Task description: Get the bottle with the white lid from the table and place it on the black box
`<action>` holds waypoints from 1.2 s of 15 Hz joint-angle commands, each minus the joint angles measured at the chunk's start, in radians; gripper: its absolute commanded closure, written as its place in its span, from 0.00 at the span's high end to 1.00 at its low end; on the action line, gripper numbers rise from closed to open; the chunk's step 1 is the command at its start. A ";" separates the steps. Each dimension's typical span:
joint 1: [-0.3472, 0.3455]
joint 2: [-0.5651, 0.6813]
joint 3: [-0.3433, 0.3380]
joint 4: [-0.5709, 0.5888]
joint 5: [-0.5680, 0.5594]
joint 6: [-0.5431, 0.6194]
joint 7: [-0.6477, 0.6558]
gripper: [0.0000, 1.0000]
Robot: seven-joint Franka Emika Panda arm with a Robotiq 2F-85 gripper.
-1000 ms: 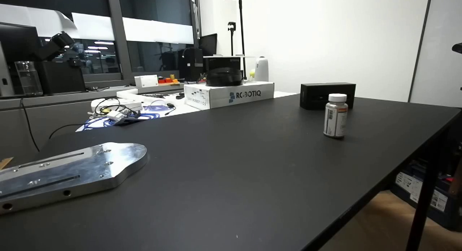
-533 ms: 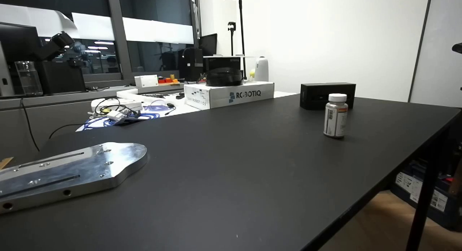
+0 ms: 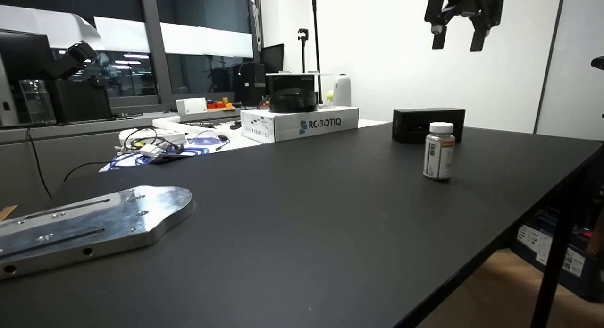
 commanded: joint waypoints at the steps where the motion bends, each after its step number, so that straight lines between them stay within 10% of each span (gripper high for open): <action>1: 0.006 0.150 0.004 0.075 -0.009 0.000 0.112 1.00; 18: 0.104 0.377 -0.038 0.035 -0.010 0.303 0.186 1.00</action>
